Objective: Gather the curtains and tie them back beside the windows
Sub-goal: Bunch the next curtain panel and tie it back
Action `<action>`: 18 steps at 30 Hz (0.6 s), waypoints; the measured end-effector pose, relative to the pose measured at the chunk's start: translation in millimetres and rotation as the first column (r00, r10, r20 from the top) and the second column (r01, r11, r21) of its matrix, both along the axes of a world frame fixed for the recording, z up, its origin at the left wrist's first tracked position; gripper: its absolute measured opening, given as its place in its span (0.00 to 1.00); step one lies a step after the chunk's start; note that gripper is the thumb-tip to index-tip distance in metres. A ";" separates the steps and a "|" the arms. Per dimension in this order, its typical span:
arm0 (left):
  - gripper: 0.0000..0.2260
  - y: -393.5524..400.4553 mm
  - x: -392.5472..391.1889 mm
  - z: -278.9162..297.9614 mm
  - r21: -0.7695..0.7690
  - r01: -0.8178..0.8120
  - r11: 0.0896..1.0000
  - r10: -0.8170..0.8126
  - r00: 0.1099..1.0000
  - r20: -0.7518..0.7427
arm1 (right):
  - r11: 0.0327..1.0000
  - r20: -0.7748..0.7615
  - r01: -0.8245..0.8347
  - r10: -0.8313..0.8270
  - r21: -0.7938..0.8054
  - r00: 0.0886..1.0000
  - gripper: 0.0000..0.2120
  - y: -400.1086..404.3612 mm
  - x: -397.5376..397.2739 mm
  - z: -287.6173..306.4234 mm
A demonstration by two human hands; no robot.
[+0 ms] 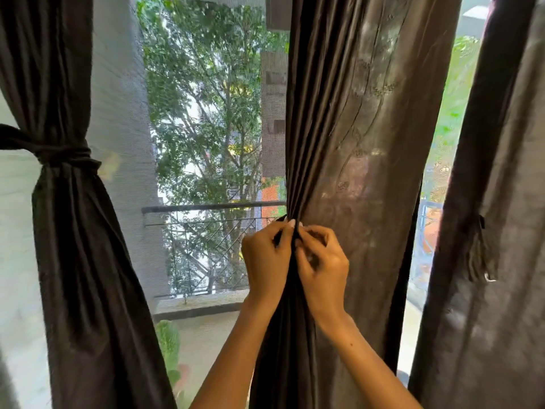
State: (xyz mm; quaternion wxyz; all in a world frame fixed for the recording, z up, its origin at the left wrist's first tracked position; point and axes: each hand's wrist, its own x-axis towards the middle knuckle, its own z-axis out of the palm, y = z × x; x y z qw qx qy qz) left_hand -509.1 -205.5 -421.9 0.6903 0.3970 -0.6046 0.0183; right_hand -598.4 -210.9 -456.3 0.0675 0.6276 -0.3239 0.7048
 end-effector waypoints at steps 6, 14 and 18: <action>0.08 0.9 2.7 -1.4 0.043 0.088 0.995 -0.087 0.996 -0.033 | 0.995 -0.081 -0.042 0.049 0.086 0.996 0.13 -3.2 -4.5 -1.0; 0.04 1.3 -3.5 1.7 0.042 0.023 0.999 -0.022 0.999 -0.025 | 0.972 0.219 0.081 -0.130 0.219 0.967 0.31 -15.1 -32.4 6.1; 0.04 1.9 -9.5 1.3 0.035 0.026 0.999 -0.025 0.999 -0.028 | 0.950 0.408 -0.117 -0.012 0.288 0.913 0.41 -20.7 -47.2 15.1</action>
